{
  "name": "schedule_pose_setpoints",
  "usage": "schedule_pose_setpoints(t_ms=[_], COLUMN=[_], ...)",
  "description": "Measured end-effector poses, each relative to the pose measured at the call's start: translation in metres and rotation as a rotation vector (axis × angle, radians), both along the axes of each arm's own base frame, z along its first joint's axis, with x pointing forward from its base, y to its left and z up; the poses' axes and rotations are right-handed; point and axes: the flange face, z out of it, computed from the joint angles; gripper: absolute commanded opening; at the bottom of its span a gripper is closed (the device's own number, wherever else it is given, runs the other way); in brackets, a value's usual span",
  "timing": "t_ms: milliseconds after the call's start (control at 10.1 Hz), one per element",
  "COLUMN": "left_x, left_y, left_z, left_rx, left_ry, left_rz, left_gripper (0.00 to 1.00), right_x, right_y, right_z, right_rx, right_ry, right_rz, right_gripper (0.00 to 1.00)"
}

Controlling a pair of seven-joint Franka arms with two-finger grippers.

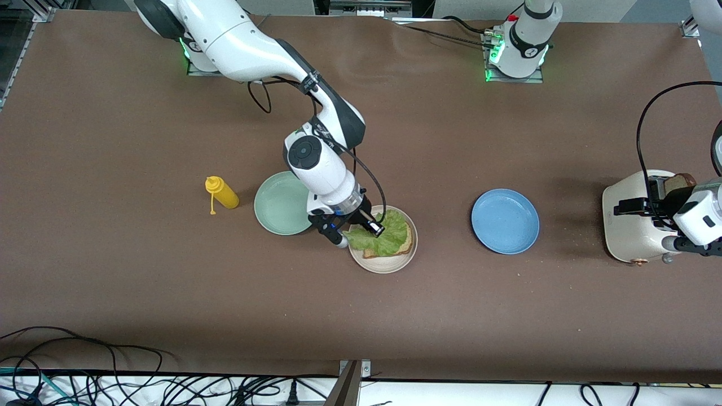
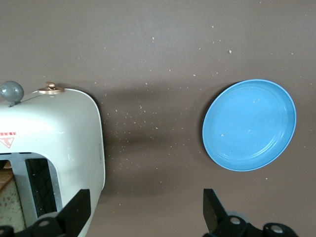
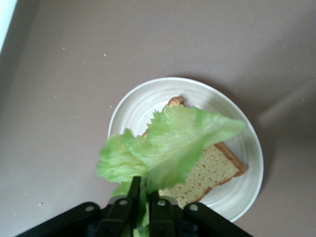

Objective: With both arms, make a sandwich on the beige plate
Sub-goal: 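Withdraw the right gripper from the plate toward the mustard bottle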

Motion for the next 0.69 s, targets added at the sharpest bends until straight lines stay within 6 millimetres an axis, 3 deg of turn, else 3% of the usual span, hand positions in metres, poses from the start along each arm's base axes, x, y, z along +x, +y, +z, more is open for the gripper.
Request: schedule_pose_setpoints(t_ms=[395, 691], left_x=[0.0, 0.0], left_y=[0.0, 0.0], left_z=[0.0, 0.0], left_rx=[0.0, 0.0], left_ry=[0.0, 0.0], left_rz=[0.0, 0.001], left_gripper=[1.0, 1.0], right_x=[0.003, -0.003], right_y=[-0.003, -0.015], right_z=[0.007, 0.03], right_rx=[-0.015, -0.206], right_ry=[0.002, 0.066], right_rz=[0.009, 0.105], right_gripper=[1.0, 1.0])
